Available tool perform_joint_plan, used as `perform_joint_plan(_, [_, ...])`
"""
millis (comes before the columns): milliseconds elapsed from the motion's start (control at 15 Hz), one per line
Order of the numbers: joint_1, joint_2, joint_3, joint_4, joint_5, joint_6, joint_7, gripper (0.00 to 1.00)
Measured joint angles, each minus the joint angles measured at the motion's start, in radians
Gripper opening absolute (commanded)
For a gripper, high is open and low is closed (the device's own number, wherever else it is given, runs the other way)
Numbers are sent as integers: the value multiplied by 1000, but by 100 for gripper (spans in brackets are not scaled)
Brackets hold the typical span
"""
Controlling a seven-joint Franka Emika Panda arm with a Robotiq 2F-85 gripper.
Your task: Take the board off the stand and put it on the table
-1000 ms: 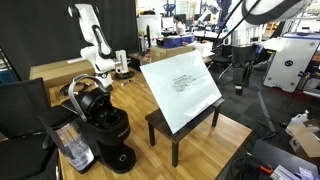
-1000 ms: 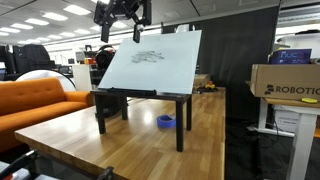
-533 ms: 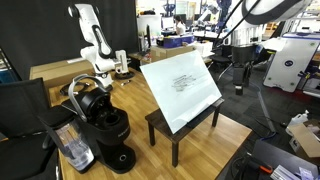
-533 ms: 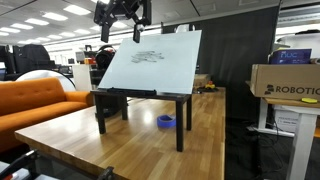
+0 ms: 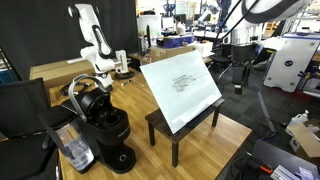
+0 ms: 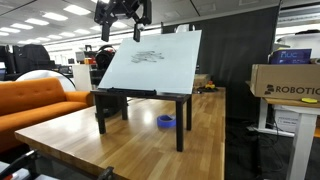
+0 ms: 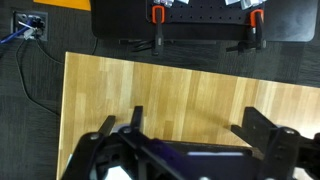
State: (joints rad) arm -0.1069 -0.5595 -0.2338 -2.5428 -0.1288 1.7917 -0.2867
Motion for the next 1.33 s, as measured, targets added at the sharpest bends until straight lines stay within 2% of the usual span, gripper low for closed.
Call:
perform_joint_plan(400, [53, 60, 25, 188, 31, -4, -24, 100])
perform_joint_plan(867, [82, 330, -18, 434, 125, -13, -367, 100])
perform_joint_plan(1067, [82, 448, -6, 561, 126, -71, -447, 100])
perform_joint_plan(1333, [82, 529, 51, 746, 126, -203, -486, 100])
